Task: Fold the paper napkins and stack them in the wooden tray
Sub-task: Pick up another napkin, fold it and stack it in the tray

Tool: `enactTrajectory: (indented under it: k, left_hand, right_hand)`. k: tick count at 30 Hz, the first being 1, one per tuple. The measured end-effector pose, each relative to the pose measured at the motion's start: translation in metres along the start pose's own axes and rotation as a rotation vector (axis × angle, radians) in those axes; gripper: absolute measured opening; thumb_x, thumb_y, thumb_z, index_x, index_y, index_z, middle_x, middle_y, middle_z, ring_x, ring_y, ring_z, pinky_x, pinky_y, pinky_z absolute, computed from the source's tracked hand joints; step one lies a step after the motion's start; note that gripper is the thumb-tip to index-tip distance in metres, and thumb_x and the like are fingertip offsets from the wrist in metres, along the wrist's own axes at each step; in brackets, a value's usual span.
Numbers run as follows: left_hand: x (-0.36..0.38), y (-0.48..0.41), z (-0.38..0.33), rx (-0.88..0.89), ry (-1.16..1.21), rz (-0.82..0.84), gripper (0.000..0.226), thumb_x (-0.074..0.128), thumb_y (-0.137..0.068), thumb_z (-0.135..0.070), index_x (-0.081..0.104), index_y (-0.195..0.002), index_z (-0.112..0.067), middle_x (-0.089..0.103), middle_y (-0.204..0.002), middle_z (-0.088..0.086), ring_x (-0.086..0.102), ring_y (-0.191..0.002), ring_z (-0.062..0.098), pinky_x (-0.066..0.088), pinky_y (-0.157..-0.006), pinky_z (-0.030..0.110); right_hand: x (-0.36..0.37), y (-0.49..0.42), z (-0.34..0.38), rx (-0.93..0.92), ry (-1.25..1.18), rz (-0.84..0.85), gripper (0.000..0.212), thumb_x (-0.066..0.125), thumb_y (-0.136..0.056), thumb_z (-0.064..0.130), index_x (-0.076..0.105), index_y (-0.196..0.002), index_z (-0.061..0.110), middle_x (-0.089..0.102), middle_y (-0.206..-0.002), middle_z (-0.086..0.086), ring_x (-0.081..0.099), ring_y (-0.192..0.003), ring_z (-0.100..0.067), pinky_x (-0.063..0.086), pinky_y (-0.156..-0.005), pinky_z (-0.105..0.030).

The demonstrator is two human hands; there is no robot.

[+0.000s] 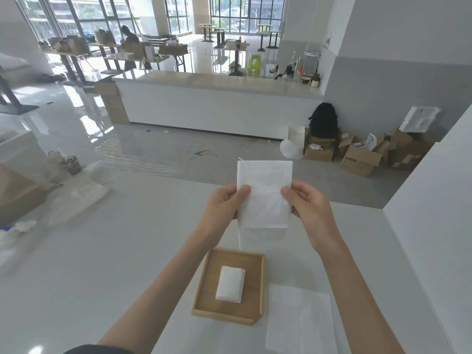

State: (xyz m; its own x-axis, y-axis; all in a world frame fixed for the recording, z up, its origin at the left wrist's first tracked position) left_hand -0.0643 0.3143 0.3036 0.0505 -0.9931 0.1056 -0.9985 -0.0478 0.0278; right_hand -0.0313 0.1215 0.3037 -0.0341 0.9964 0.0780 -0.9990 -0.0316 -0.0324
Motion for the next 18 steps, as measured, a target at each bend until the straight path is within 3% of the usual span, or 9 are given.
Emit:
enactTrajectory:
  k: [8,12,15,18]
  left_hand:
    - [0.000,-0.002,-0.003,0.006,-0.003,-0.015,0.034,0.056,-0.102,-0.029,0.071,-0.107,0.002,0.072,-0.111,0.026,0.069,-0.105,0.042,0.052,-0.096,0.061]
    - [-0.001,-0.004,-0.006,0.027,-0.008,-0.050,0.036,0.057,-0.102,-0.030,0.070,-0.103,0.004,0.073,-0.104,0.027,0.069,-0.090,0.033,0.050,-0.092,0.065]
    - [0.002,-0.005,-0.012,0.075,-0.024,-0.040,0.026,0.060,-0.100,-0.023,0.064,-0.123,-0.012,0.077,-0.094,0.016,0.075,-0.089,0.029,0.058,-0.089,0.054]
    - [0.001,-0.004,-0.019,0.194,-0.097,-0.046,0.054,0.069,-0.093,-0.012,0.047,-0.138,-0.032,0.076,-0.090,0.018,0.075,-0.082,0.028,0.062,-0.079,0.038]
  right_hand:
    - [-0.002,-0.005,0.002,-0.014,0.016,-0.022,0.020,0.065,-0.098,0.018,0.072,-0.113,0.009,0.080,-0.102,-0.003,0.074,-0.101,-0.027,0.060,-0.089,-0.040]
    - [0.003,-0.004,0.013,-0.089,0.063,0.044,0.037,0.067,-0.096,0.019,0.059,-0.133,0.017,0.079,-0.100,-0.006,0.075,-0.095,-0.021,0.062,-0.082,-0.033]
    - [0.000,-0.002,0.019,-0.174,0.115,0.007,0.046,0.070,-0.094,0.015,0.052,-0.134,0.029,0.078,-0.093,-0.008,0.076,-0.085,-0.016,0.058,-0.071,-0.025]
    - [-0.007,-0.002,0.023,-0.240,0.125,-0.032,0.045,0.070,-0.094,0.017,0.052,-0.133,0.031,0.075,-0.091,-0.013,0.074,-0.084,-0.019,0.057,-0.073,-0.024]
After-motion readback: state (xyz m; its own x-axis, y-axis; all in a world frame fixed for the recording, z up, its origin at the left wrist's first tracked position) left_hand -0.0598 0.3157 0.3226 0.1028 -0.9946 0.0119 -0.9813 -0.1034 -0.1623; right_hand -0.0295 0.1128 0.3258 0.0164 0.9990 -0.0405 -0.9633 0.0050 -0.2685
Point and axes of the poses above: each hand's wrist, its own y-axis away from the middle knuckle, its own x-axis out of the palm, z = x × y, the point moved 9 cm from there along -y, towards the middle knuckle
